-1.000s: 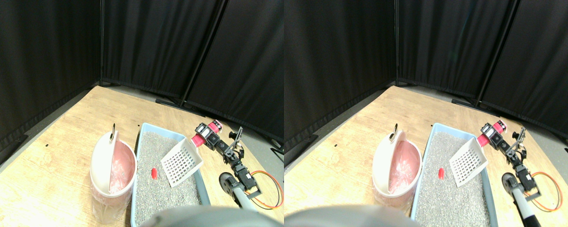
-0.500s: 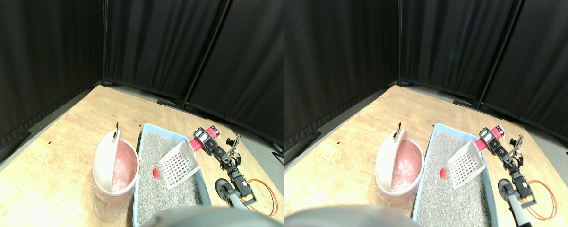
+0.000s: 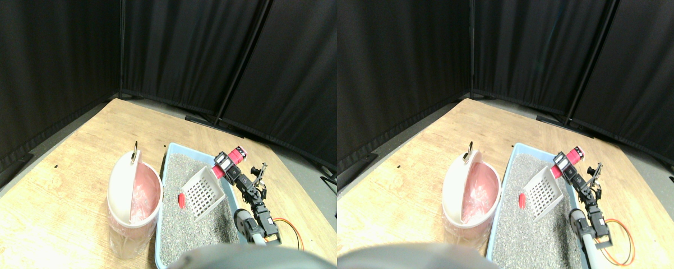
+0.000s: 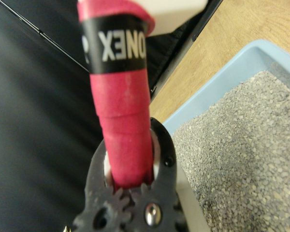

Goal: Scoop (unimanual)

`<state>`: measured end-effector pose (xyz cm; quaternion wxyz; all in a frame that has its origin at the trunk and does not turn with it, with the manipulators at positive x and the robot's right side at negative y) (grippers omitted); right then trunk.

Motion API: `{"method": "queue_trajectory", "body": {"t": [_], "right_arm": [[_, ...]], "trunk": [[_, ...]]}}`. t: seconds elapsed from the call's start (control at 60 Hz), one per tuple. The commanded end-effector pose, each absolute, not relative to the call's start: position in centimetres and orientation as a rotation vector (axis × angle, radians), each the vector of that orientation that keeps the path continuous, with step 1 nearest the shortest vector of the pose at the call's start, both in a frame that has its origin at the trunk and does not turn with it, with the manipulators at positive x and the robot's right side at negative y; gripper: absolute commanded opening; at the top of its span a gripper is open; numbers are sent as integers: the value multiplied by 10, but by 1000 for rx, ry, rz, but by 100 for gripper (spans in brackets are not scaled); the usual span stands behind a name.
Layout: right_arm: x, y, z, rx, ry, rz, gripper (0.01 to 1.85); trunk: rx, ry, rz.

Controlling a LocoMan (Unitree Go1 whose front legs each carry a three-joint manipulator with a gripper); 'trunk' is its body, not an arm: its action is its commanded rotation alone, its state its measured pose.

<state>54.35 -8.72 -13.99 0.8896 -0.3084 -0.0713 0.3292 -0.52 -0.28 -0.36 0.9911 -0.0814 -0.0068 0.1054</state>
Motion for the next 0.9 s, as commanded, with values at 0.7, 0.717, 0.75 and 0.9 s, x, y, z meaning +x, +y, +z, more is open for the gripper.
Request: {"method": "queue_trajectory", "body": {"t": [0.7,0.717,0.75,0.9], "right_arm": [[538,-84,-174,-316,59,579,5],[537,-85,-176,-301,67,574,5],[537,-86,-179,-281,78,562,5],[546,-101,-181,-52,96,447,5]], "trunk": [[-187,29,228],[-187,29,228],[-186,29,228],[-181,31,222]]}}
